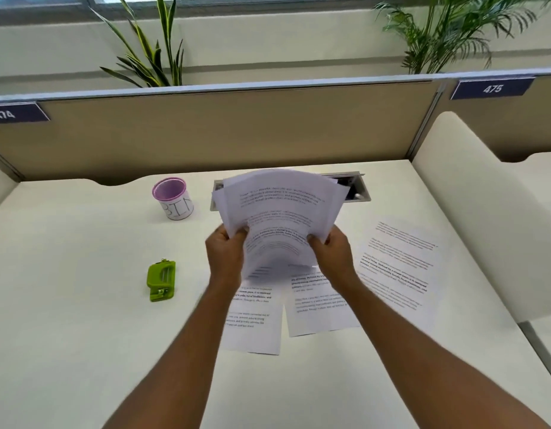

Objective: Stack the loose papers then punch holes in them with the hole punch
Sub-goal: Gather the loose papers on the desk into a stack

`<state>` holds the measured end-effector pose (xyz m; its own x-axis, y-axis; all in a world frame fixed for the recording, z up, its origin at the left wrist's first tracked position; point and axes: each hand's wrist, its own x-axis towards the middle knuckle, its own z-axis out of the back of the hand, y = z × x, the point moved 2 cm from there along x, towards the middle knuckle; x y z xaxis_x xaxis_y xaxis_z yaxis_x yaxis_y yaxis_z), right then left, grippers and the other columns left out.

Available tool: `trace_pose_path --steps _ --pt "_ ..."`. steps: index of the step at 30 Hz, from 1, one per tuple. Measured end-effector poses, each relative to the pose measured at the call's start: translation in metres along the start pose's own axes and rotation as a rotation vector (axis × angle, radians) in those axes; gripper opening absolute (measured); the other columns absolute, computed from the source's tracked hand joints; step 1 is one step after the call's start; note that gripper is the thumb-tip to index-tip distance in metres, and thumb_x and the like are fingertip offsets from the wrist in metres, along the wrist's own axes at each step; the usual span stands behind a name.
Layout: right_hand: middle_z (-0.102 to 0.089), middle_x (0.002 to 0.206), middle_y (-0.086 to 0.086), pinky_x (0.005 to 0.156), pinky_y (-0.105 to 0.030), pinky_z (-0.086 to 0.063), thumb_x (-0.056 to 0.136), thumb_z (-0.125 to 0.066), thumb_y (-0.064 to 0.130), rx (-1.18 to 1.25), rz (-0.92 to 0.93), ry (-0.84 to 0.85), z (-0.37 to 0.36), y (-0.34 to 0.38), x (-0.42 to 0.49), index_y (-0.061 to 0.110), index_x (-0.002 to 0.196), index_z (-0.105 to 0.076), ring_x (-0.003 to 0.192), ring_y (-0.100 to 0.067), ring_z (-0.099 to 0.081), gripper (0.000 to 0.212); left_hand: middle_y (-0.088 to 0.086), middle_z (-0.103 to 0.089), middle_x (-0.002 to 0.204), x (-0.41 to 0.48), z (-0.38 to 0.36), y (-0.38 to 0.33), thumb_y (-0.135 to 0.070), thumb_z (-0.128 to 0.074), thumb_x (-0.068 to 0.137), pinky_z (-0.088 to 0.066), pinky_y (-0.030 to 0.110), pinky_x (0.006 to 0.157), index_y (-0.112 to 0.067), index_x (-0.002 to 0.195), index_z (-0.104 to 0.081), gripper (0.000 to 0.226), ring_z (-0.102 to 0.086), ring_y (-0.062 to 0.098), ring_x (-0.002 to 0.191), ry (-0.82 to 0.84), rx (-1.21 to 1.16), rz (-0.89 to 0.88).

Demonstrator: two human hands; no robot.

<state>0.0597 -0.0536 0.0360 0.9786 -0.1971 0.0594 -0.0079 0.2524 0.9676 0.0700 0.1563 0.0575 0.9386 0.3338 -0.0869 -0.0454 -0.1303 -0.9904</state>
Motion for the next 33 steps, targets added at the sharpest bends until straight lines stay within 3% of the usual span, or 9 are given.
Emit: trace_pose_path --steps 3,5,10,14,18,21,24,28,33 --pt "-0.07 0.096 -0.008 0.066 -0.027 -0.055 0.094 -0.058 0.024 -0.077 -0.069 0.009 -0.006 -0.008 0.001 0.009 0.104 -0.065 0.088 -0.025 -0.068 0.019 -0.003 -0.069 0.087 -0.006 -0.005 0.011 -0.017 -0.067 0.088 -0.052 0.014 0.049 -0.012 0.106 -0.066 0.019 -0.066 0.017 0.076 -0.047 0.083 0.036" --pt "-0.069 0.088 -0.005 0.059 -0.022 -0.051 0.095 -0.057 0.025 -0.103 -0.048 -0.018 -0.006 -0.002 0.006 0.011 0.098 -0.066 0.081 -0.023 -0.068 0.017 0.0 -0.069 0.092 -0.003 -0.009 0.005 -0.024 -0.066 0.09 -0.053 0.015 0.05 -0.013 0.111 -0.065 0.024 -0.066 0.015 0.076 -0.048 0.16 0.001" --pt "-0.07 0.088 0.001 0.058 -0.021 -0.053 0.094 -0.058 0.031 -0.089 0.009 -0.05 -0.005 0.008 0.016 0.016 0.099 -0.065 0.076 -0.01 -0.066 0.018 -0.007 -0.069 0.089 0.009 -0.008 -0.007 -0.034 -0.065 0.087 -0.056 0.016 0.052 -0.022 0.107 -0.064 0.023 -0.068 0.016 0.075 -0.031 0.227 -0.083" --pt "-0.072 0.091 -0.002 0.071 -0.036 -0.061 0.09 -0.06 0.019 -0.068 -0.117 0.009 -0.005 -0.015 0.01 0.012 0.101 -0.067 0.085 -0.021 -0.068 0.014 0.005 -0.07 0.1 0.0 -0.003 0.018 -0.023 -0.063 0.091 -0.057 0.03 0.065 -0.012 0.113 -0.065 0.025 -0.067 0.029 0.088 -0.001 0.255 0.007" --pt "-0.071 0.088 0.011 0.066 -0.027 -0.059 0.087 -0.065 0.024 0.009 -0.13 0.013 -0.002 -0.014 0.009 0.028 0.096 -0.065 0.083 -0.012 -0.068 0.01 -0.005 -0.07 0.093 -0.004 -0.004 0.02 -0.03 -0.063 0.091 -0.055 0.021 0.058 -0.023 0.105 -0.065 0.015 -0.069 0.02 0.083 0.025 0.231 0.0" --pt "-0.074 0.093 0.004 0.068 -0.032 -0.061 0.084 -0.066 0.023 0.026 -0.128 0.015 0.0 -0.009 0.013 0.025 0.1 -0.067 0.083 -0.015 -0.07 0.016 -0.01 -0.07 0.09 -0.002 -0.005 0.017 -0.036 -0.062 0.091 -0.053 0.014 0.052 -0.028 0.101 -0.064 0.012 -0.069 0.015 0.079 0.058 0.265 -0.028" --pt "-0.073 0.098 0.001 0.07 -0.032 -0.061 0.087 -0.065 0.021 0.001 -0.142 0.038 0.0 -0.01 0.012 0.018 0.108 -0.067 0.088 -0.019 -0.07 0.021 -0.006 -0.069 0.09 -0.005 -0.005 0.02 -0.034 -0.061 0.092 -0.055 0.021 0.055 -0.022 0.103 -0.065 0.016 -0.069 0.019 0.081 0.055 0.299 -0.026" --pt "-0.071 0.096 0.005 0.068 -0.028 -0.06 0.089 -0.066 0.026 0.024 -0.124 0.03 0.003 -0.003 0.007 0.026 0.105 -0.063 0.087 -0.019 -0.07 0.016 -0.002 -0.069 0.091 -0.006 -0.013 0.013 -0.036 -0.061 0.092 -0.056 0.022 0.056 -0.023 0.103 -0.064 0.017 -0.069 0.019 0.078 0.049 0.324 -0.051" --pt "-0.07 0.104 -0.006 0.075 -0.041 -0.06 0.087 -0.064 0.017 0.01 -0.184 -0.078 0.04 0.009 0.016 0.017 0.113 -0.062 0.089 -0.024 -0.068 0.026 -0.004 -0.07 0.088 0.001 -0.047 -0.014 -0.033 -0.066 0.089 -0.054 0.021 0.054 -0.024 0.097 -0.065 0.012 -0.068 0.013 0.074 0.136 0.365 -0.132"
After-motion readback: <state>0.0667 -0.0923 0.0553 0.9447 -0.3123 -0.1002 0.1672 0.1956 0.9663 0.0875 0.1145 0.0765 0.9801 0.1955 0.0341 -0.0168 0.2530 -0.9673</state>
